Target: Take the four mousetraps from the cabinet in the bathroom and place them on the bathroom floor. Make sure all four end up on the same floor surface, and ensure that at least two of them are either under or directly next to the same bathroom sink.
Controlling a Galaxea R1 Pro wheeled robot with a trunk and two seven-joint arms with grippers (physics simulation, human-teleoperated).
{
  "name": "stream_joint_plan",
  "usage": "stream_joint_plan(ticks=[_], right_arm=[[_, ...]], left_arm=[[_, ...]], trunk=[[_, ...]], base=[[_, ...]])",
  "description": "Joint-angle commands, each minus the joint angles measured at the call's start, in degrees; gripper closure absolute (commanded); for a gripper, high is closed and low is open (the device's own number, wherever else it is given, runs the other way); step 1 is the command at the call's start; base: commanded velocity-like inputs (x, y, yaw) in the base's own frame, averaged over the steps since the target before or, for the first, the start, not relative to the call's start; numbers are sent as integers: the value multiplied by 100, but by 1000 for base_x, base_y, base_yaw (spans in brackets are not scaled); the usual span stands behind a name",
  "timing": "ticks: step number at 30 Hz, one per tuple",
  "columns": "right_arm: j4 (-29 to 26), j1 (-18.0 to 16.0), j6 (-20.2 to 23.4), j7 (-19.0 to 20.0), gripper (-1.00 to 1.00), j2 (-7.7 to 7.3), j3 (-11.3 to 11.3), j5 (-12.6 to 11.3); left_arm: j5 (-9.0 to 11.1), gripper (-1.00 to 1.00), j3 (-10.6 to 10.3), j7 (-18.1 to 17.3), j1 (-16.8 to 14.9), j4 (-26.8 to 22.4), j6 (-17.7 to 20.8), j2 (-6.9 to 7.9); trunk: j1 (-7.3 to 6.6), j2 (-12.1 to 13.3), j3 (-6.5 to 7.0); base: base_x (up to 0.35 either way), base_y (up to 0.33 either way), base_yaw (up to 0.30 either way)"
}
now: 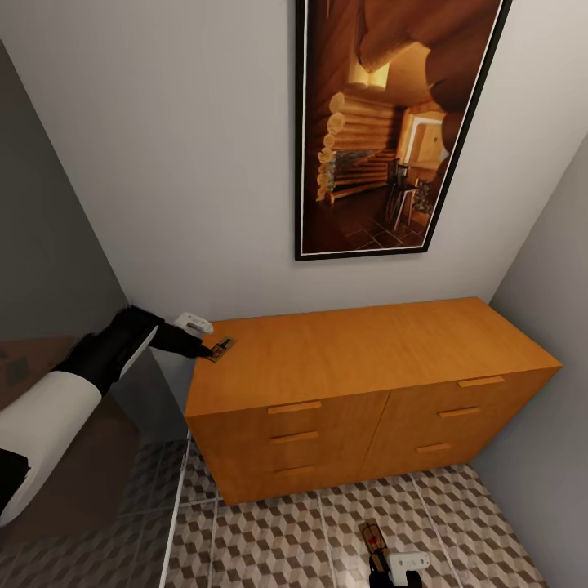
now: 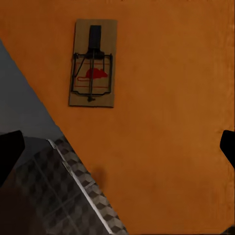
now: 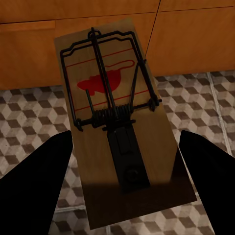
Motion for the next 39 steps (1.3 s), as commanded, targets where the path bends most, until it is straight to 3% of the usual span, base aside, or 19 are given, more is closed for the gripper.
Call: stream_joint_plan(ticks=[1, 4, 6, 8, 13, 22, 26, 29, 32, 34, 39], right_arm=[[0, 0, 0, 0, 100, 0, 0, 0], [0, 0, 1, 0, 100, 0, 0, 0], [0, 0, 0, 0, 100, 0, 0, 0], [0, 0, 0, 0, 100, 0, 0, 0], [0, 0, 0, 0, 100, 0, 0, 0], [0, 0, 2, 0, 100, 0, 0, 0], [0, 0, 2, 0, 100, 0, 0, 0], [0, 0, 1, 0, 100, 0, 0, 0], [0, 0, 3, 0, 100, 0, 0, 0], [0, 0, 5, 0, 100, 0, 0, 0], [0, 0, 7, 0, 100, 0, 0, 0]], left_arm=[[-7, -100, 16, -268, 0, -9, -57, 46], [-11, -100, 35, -874, 0, -38, -340, 199], [-19, -100, 48, -1526, 0, -58, -672, 370], [-22, -100, 52, -1946, 0, -65, -823, 496], [-28, -100, 51, -2365, 0, -57, -957, 674], [-40, -100, 55, -2452, 0, -54, -991, 751], [-42, -100, 100, -2437, 0, -54, -988, 924], [-43, -100, 287, -2429, 0, -54, -986, 1023], [-47, -100, 654, -2414, 0, -51, -985, 1082], [-58, -100, 787, -2331, 0, -50, -984, 1112], [-75, -100, 891, -1845, 0, -57, -978, 1118]], trunk=[[0, 0, 0], [0, 0, 0], [0, 0, 0], [0, 0, 0], [0, 0, 0], [0, 0, 0], [0, 0, 0], [0, 0, 0], [0, 0, 0], [0, 0, 0], [0, 0, 0]], base=[[0, 0, 0], [0, 0, 0], [0, 0, 0], [0, 0, 0], [0, 0, 0], [0, 0, 0], [0, 0, 0], [0, 0, 0], [0, 0, 0], [0, 0, 0], [0, 0, 0]])
